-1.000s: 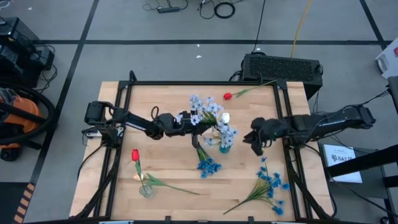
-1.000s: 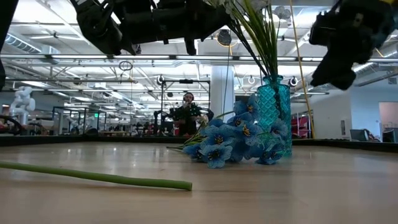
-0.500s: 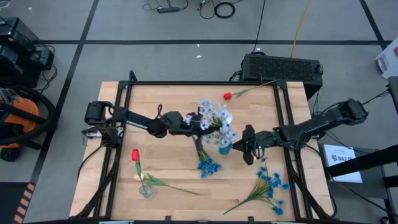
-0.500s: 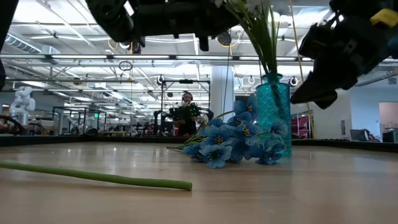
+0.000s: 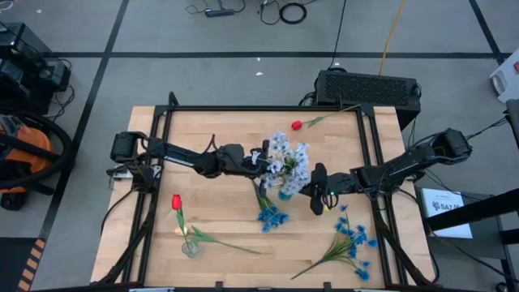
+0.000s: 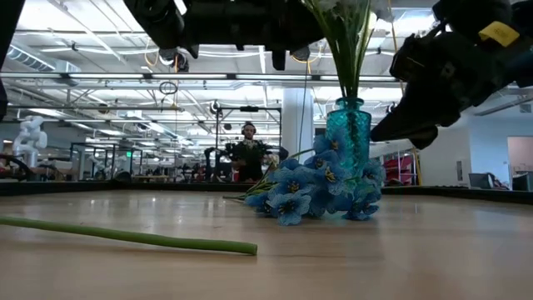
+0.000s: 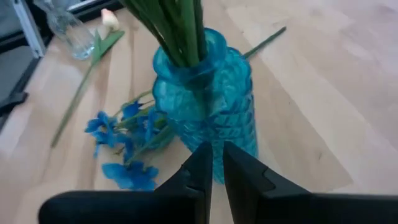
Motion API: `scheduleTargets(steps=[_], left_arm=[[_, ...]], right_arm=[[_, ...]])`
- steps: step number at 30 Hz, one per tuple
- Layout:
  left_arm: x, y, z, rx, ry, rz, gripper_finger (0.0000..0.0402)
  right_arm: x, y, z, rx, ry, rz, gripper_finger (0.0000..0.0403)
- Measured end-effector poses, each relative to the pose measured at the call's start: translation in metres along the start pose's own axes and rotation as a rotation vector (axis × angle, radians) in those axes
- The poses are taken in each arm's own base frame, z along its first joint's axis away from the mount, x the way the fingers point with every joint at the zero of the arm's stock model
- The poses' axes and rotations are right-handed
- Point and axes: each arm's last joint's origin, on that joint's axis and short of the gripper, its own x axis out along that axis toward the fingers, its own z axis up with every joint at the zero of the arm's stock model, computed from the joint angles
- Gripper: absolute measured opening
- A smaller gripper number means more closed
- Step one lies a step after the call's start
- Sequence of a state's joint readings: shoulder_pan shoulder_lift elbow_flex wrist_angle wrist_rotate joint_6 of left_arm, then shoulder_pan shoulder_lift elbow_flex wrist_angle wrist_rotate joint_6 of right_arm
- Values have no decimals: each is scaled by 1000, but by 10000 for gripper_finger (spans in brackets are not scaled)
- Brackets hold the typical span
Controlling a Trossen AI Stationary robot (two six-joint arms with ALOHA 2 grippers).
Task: Sort flowers into vase by color
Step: Put the white flowers into the blue flower vase
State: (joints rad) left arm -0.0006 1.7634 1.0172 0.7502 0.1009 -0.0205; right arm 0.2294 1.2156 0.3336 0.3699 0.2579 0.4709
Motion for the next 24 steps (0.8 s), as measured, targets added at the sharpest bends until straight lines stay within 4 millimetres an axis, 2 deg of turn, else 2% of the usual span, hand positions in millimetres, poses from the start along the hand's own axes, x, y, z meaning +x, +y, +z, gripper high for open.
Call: scheduleTargets(steps=[6, 15, 18, 24], left_arm=[[2, -1, -14, -10, 102, -1, 11], [3, -7, -16, -10, 110, -14, 16], [2, -6, -17, -9, 128, 18, 35], [2, -1, -18, -9, 130, 44, 101]], right_arm=[[3, -1, 2, -7, -35, -27, 31], [3, -1, 2, -3, -39, -25, 31], [3, -1, 2, 1, -43, -21, 31], [3, 0, 3, 31, -45, -12, 31]])
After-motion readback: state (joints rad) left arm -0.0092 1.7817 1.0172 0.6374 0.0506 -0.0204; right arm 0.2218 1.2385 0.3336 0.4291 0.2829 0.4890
